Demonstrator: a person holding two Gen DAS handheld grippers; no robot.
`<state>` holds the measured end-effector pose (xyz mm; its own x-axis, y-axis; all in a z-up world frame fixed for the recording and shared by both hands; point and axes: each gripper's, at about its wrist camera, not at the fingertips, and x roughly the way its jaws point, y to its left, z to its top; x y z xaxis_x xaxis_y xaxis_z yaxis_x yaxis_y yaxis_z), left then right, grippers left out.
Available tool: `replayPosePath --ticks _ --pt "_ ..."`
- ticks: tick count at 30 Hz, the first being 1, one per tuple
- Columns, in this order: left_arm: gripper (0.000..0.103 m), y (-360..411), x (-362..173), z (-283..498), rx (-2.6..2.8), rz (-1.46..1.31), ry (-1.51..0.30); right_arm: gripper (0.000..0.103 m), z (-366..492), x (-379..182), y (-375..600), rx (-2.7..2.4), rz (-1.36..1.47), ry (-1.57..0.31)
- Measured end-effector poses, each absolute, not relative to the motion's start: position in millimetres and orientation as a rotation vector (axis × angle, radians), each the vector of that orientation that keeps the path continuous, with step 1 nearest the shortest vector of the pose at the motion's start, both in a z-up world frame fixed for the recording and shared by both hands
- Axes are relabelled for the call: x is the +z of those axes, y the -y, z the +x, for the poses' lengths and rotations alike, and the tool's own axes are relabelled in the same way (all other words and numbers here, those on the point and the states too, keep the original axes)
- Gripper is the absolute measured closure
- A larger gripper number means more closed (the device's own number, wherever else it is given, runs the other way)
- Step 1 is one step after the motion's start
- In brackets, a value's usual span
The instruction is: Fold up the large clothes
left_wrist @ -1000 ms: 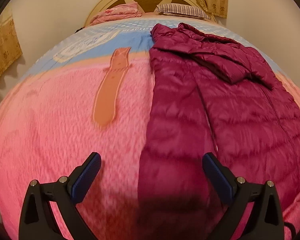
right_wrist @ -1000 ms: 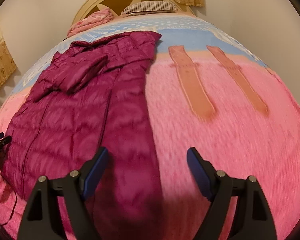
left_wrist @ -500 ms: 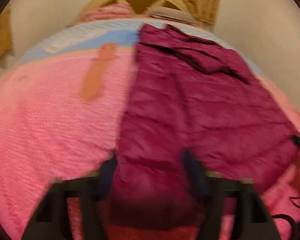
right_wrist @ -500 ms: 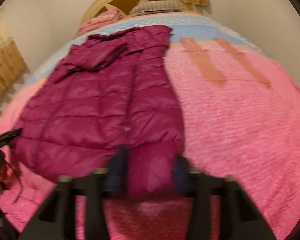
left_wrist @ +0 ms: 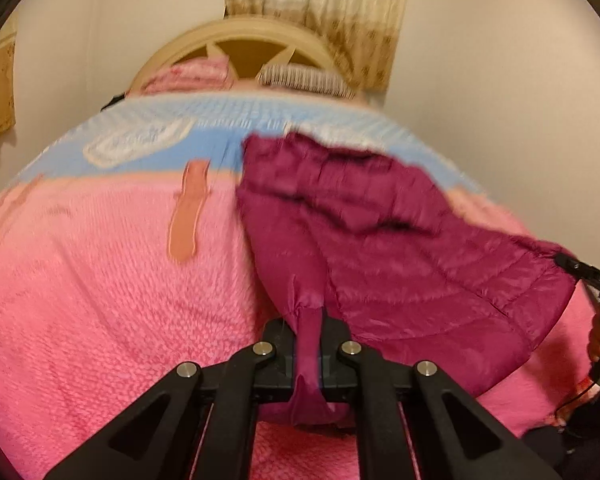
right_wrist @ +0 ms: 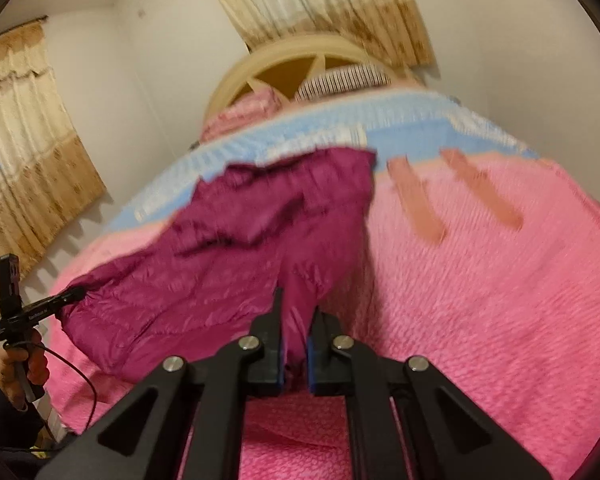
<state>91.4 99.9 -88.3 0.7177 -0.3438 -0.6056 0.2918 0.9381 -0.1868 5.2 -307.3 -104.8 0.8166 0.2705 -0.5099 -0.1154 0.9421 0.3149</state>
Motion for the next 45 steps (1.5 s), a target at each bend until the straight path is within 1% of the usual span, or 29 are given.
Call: replayPosePath --ticks 6,8,10,12,18,24,27,31,33,34,35,36,37,38,40,42,43,44,45 --pt "0.099 -103 -27 62 -0.412 -0.117 -0.563 0.094 -34 -45 313 0.216 0.251 -0.418" --pt "0.099 -101 -16 64 -0.407 -0.111 -0.540 0.094 -35 -34 314 0.213 0.241 -0.381" --pt "0.099 -92 -13 81 -0.402 -0.079 -0.535 0.094 -21 -29 316 0.199 0.233 -0.374" --pt "0.099 -82 -17 118 -0.372 -0.053 -0.550 0.094 2 -30 318 0.185 0.240 -0.392" --pt "0.099 -60 -38 232 -0.308 -0.004 -0.590 0.095 113 -41 321 0.111 0.273 -0.433" --pt "0.098 -44 -55 297 -0.249 0.045 -0.592 0.095 194 -41 321 0.073 0.268 -0.466" --pt "0.098 -36 -67 331 -0.225 0.076 -0.629 0.095 228 -46 322 0.053 0.249 -0.488" --pt "0.093 -39 -95 368 -0.196 0.055 -0.679 0.095 265 -65 326 0.020 0.234 -0.528" --pt "0.085 -47 -105 384 -0.147 -0.002 -0.690 0.095 281 -81 327 0.000 0.232 -0.554" --pt "0.079 -48 -108 390 -0.115 -0.023 -0.690 0.095 287 -87 328 -0.006 0.234 -0.566" --pt "0.062 -49 -111 395 -0.085 -0.028 -0.686 0.095 296 -95 329 -0.013 0.236 -0.579" --pt "0.048 -47 -113 400 -0.022 -0.013 -0.674 0.095 304 -103 330 -0.021 0.243 -0.593" --pt "0.019 -46 -113 404 0.052 0.007 -0.644 0.094 312 -111 333 -0.025 0.259 -0.610" --pt "0.007 -46 -113 407 0.102 0.016 -0.608 0.094 321 -118 337 -0.027 0.279 -0.627" --pt "0.007 -44 -115 415 0.132 0.025 -0.590 0.094 332 -128 342 -0.049 0.301 -0.641" --pt "0.007 -35 -119 424 0.144 0.059 -0.606 0.084 342 -136 346 -0.066 0.312 -0.661" --pt "0.007 -31 -120 426 0.163 0.075 -0.607 0.081 345 -137 346 -0.067 0.316 -0.670" --pt "0.007 -29 -120 429 0.180 0.086 -0.607 0.076 349 -139 347 -0.064 0.326 -0.677" --pt "0.007 -27 -119 430 0.192 0.092 -0.603 0.069 353 -138 347 -0.064 0.333 -0.678"
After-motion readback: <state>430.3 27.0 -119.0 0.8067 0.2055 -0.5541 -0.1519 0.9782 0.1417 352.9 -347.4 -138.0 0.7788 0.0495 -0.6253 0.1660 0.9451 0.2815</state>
